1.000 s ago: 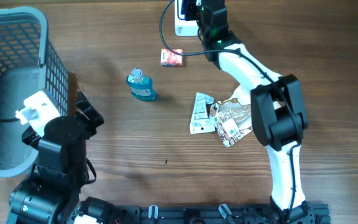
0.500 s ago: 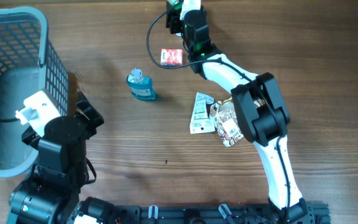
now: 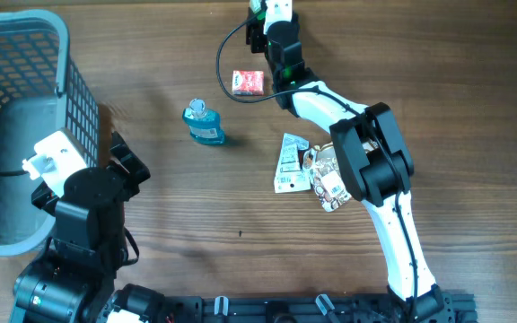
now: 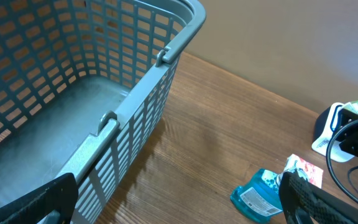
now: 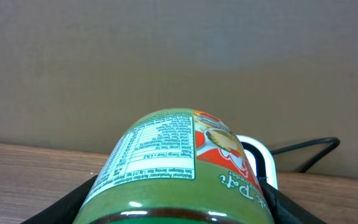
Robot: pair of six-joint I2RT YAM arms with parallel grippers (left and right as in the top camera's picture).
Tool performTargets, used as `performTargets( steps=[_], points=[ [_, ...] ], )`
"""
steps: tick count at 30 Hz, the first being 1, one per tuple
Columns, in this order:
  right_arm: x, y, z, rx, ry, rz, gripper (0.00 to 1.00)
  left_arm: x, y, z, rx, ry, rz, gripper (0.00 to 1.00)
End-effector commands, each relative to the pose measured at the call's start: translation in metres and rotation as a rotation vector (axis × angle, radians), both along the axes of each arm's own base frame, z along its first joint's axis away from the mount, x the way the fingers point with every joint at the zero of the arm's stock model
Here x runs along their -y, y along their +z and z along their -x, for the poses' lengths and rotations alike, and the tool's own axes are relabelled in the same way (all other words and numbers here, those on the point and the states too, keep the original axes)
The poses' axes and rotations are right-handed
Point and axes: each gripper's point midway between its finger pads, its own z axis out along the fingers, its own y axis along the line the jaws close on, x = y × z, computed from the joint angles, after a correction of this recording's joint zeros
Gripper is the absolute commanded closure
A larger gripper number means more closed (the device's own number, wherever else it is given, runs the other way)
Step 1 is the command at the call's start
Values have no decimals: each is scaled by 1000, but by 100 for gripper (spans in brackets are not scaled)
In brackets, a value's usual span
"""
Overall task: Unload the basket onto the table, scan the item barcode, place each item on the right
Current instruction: 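Hold the green jar's label facing the scanner with the right gripper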
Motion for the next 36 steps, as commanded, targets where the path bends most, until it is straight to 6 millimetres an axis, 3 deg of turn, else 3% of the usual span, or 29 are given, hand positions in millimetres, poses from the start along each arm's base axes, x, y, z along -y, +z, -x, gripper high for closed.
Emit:
performTargets(
  steps=[1, 10, 14, 20, 27, 33, 36],
  points=[
    [10, 6, -7, 32, -31, 13, 37, -2, 1, 1, 9, 14, 11, 0],
    [19, 8, -9, 45, -76, 70, 34, -2, 1, 1, 9, 14, 11, 0],
    [20, 22, -7, 62, -98, 75, 32, -2, 1, 1, 9, 14, 11, 0],
    [20, 61, -3, 102, -100, 54, 31, -2, 1, 1, 8, 14, 11, 0],
    [37, 125, 9, 127, -160, 65, 32, -2, 1, 1, 9, 14, 11, 0],
    [52, 176, 36, 50, -177, 21, 32, -2, 1, 1, 9, 14, 11, 0],
    [62, 190, 56, -33, -193, -54, 32, -2, 1, 1, 9, 14, 11, 0]
  ],
)
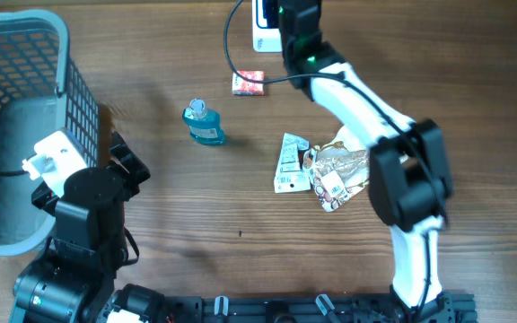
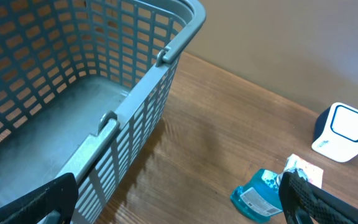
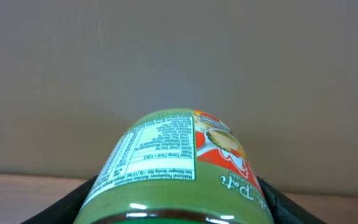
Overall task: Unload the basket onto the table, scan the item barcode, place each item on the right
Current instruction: 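Hold the green jar's label facing the scanner with the right gripper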
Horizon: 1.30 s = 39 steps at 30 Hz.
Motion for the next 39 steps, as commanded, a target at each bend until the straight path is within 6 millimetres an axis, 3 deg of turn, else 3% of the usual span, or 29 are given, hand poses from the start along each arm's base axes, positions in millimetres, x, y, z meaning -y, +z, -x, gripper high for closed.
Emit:
performTargets(
  steps=[1, 6, 10, 22, 26, 28, 31, 38, 39],
  points=[
    [14, 72, 30, 26, -55, -184, 32, -2, 1, 1, 10, 14, 11, 0],
    [29, 82, 61, -80, -101, -280, 32, -2, 1, 1, 9, 14, 11, 0],
    [28, 83, 77, -142, -75, -294, 32, -2, 1, 1, 10, 14, 11, 0],
    [31, 68, 84, -210, -99, -326, 32, -2, 1, 1, 10, 14, 11, 0],
    [42, 60, 85, -239, -130, -314, 32, -2, 1, 1, 9, 14, 11, 0],
    [56, 52, 85, -268, -164, -296, 32, -2, 1, 1, 10, 14, 11, 0],
    [94, 35, 87, -338, -250, -282, 32, -2, 1, 1, 9, 14, 11, 0],
    [213, -1, 105, -479, -555, -356, 32, -2, 1, 1, 10, 14, 11, 0],
    [238, -6, 111, -495, -619, -375, 32, -2, 1, 1, 10, 14, 11, 0]
  ],
)
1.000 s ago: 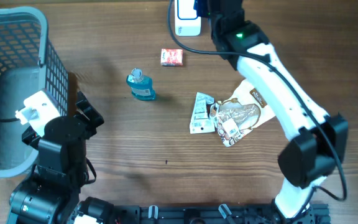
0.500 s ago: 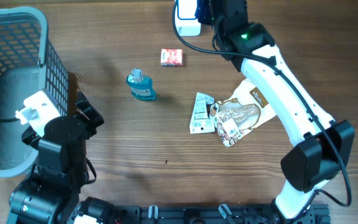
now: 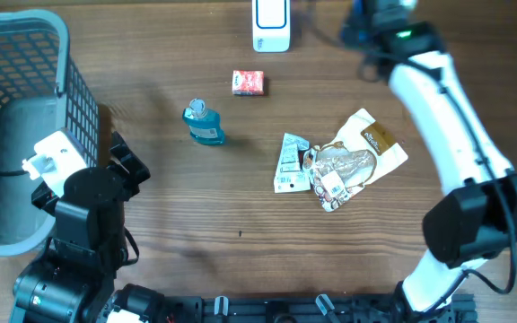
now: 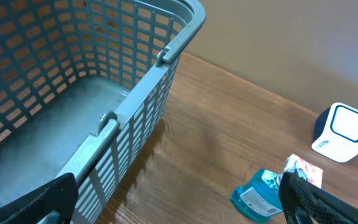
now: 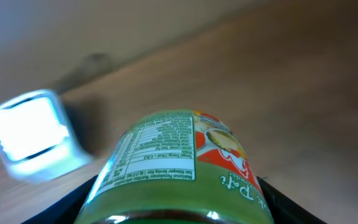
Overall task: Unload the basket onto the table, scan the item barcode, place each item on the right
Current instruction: 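Hold the green jar's label facing the scanner with the right gripper, then move the green jar to the right table edge and release it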
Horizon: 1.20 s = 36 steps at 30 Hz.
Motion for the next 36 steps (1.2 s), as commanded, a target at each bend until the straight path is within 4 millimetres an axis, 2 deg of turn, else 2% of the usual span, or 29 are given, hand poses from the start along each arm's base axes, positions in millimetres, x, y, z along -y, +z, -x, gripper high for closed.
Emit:
performTargets(
  steps=[1, 7, 9, 14, 17, 21, 22, 28, 30, 33, 34, 36],
  points=[
    [82, 13, 14, 13, -234, -52, 32, -2, 1, 1, 8, 14, 11, 0],
    [198, -5, 54, -47, -523, -81, 29, -2, 1, 1, 9, 14, 11, 0],
    [228, -12, 68, -51, -607, -124, 29, -2, 1, 1, 9, 14, 10, 0],
    [283, -38, 92, -56, -751, -296, 30, -2, 1, 1, 8, 14, 10, 0],
    [313, -63, 109, -99, -825, -339, 30, -2, 1, 1, 9, 14, 11, 0],
    [336, -105, 125, -181, -891, -368, 29, -2, 1, 1, 8, 14, 11, 0],
    [342, -121, 129, -212, -907, -375, 28, -2, 1, 1, 9, 14, 10, 0],
    [348, -184, 141, -337, -944, -435, 28, -2, 1, 1, 8, 14, 11, 0],
    [350, -197, 146, -362, -955, -443, 28, -2, 1, 1, 9, 14, 10, 0],
    [355, -202, 151, -371, -970, -449, 28, -2, 1, 1, 8, 14, 10, 0],
    [357, -202, 153, -368, -977, -452, 25, -2, 1, 1, 9, 15, 11, 0],
    [360, -202, 156, -368, -983, -452, 12, -2, 1, 1, 9, 14, 11, 0]
  ],
)
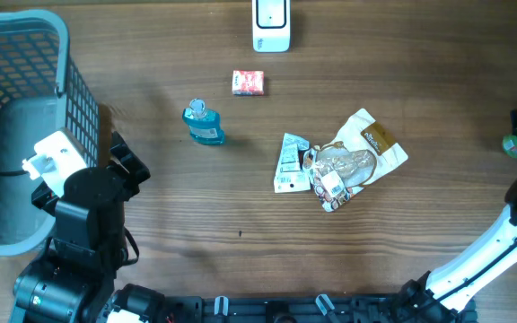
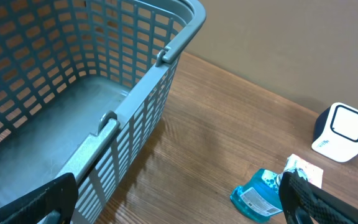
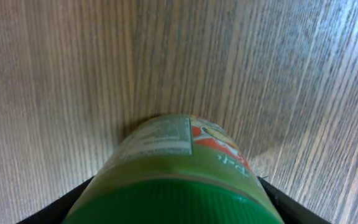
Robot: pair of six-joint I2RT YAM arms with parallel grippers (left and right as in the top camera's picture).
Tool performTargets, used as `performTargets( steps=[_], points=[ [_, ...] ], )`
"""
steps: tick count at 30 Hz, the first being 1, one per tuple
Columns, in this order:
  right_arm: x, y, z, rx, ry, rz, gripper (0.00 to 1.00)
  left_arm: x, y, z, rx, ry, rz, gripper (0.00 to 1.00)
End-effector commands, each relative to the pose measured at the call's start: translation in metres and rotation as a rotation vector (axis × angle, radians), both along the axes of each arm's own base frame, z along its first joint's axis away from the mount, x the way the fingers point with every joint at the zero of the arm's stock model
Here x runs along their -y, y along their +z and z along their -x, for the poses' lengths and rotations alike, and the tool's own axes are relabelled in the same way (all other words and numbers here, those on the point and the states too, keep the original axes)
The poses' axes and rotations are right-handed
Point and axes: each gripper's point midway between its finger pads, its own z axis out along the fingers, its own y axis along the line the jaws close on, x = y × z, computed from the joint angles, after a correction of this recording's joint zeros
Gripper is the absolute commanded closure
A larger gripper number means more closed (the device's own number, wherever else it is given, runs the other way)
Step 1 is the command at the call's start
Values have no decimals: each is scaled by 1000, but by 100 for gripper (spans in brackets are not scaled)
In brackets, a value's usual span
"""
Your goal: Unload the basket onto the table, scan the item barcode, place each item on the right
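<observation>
A green-lidded jar (image 3: 178, 163) with a nutrition label sits between the fingers of my right gripper (image 3: 176, 202), which is shut on it. The jar's base points down at the wooden table, very close to it. Overhead, that gripper and the jar (image 1: 509, 144) are at the table's far right edge. The white barcode scanner (image 1: 270, 21) stands at the back middle, far from the jar, and also shows as scanner (image 2: 344, 132). My left gripper (image 2: 179, 205) is open and empty beside the basket.
A grey mesh basket (image 1: 12, 126) fills the left side. A blue bottle (image 1: 204, 124) and a red packet (image 1: 248, 82) lie left of centre. A pile of foil and paper pouches (image 1: 335, 166) lies in the middle. The left arm's base (image 1: 79, 242) sits front left.
My right gripper, still holding the jar, has gone from the back of the table right of the scanner to the far right edge. It now points down at the wood. The left arm is unchanged.
The right gripper first held the jar at the back beside the scanner, label up. It was then over the scanner's right side, then further right with the scanner visible to its left. Now the jar is at the far right edge, facing down.
</observation>
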Motion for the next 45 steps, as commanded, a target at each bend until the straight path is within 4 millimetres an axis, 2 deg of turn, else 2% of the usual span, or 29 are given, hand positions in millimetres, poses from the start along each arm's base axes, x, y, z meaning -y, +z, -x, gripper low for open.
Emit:
performTargets(
  steps=[1, 5, 8, 11, 13, 17, 18, 19, 21, 22, 23, 24, 25, 26, 27, 29, 31, 33, 35, 36, 39, 42, 45],
  points=[
    [9, 0, 6, 8, -20, -3, 2, -2, 1, 1, 9, 14, 11, 0],
    [12, 7, 9, -3, 40, -2, 0, -2, 1, 1, 8, 14, 11, 0],
    [9, 32, 8, 10, 48, -7, 0, -2, 1, 1, 9, 14, 11, 0],
    [2, 67, -1, 86, 68, -4, 0, -2, 1, 1, 8, 14, 11, 0],
    [-6, 102, -7, 154, 87, 22, 0, -2, 1, 1, 9, 14, 11, 0],
    [-27, 203, -22, 343, 172, 190, 0, -2, 1, 1, 9, 14, 11, 0],
    [-35, 223, -25, 381, 209, 225, 0, -2, 1, 1, 8, 14, 11, 0],
    [-53, 255, -31, 443, 278, 279, 0, -2, 1, 1, 8, 14, 11, 0],
    [-86, 292, -39, 522, 361, 326, 0, -2, 1, 1, 8, 14, 11, 0],
    [-108, 307, -45, 561, 410, 340, 0, -2, 1, 1, 9, 14, 11, 0],
    [-140, 320, -55, 604, 479, 343, 0, -2, 1, 1, 9, 14, 11, 0],
    [-160, 325, -61, 621, 524, 340, 0, -2, 1, 1, 8, 14, 11, 0],
    [-193, 327, -71, 635, 598, 328, 0, -2, 1, 1, 8, 14, 11, 0],
    [-212, 325, -76, 634, 638, 318, 0, -2, 1, 1, 9, 14, 11, 0],
    [-248, 315, -86, 611, 714, 304, 0, -2, 1, 1, 8, 14, 11, 0],
    [-295, 294, -98, 557, 811, 293, 0, -2, 1, 1, 8, 14, 11, 0],
    [-327, 275, -102, 513, 865, 270, 0, -2, 1, 1, 8, 14, 11, 0],
    [-372, 246, -102, 462, 927, 192, 0, -2, 1, 1, 8, 14, 11, 0],
    [-406, 229, -100, 440, 1005, 122, 0, -2, 1, 1, 9, 14, 11, 0],
    [-430, 219, -94, 423, 1062, 68, 0, -2, 1, 1, 9, 14, 11, 0],
    [-472, 203, -72, 363, 1243, -9, 0, -2, 1, 1, 8, 14, 11, 0],
    [-494, 200, -57, 337, 1305, -26, 0, -2, 1, 1, 8, 14, 11, 0],
    [-516, 203, -53, 365, 1369, -28, 0, -2, 1, 1, 9, 14, 11, 0]
  ],
)
